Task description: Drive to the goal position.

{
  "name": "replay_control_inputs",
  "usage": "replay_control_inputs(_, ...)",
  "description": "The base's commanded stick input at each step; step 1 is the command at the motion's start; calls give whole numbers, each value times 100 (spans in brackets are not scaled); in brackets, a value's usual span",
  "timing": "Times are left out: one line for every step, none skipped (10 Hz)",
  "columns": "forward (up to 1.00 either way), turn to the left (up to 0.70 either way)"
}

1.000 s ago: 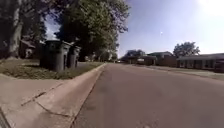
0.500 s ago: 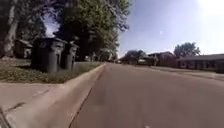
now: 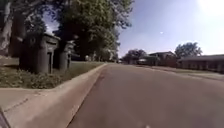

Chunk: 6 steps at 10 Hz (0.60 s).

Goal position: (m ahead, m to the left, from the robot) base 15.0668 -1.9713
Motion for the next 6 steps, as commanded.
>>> replay_control_inputs(100, -35)
replay_control_inputs(100, -33)
replay_control_inputs(100, 0)
replay_control_inputs(100, 0)
replay_control_inputs(100, 0)
replay_control_inputs(100, 0)
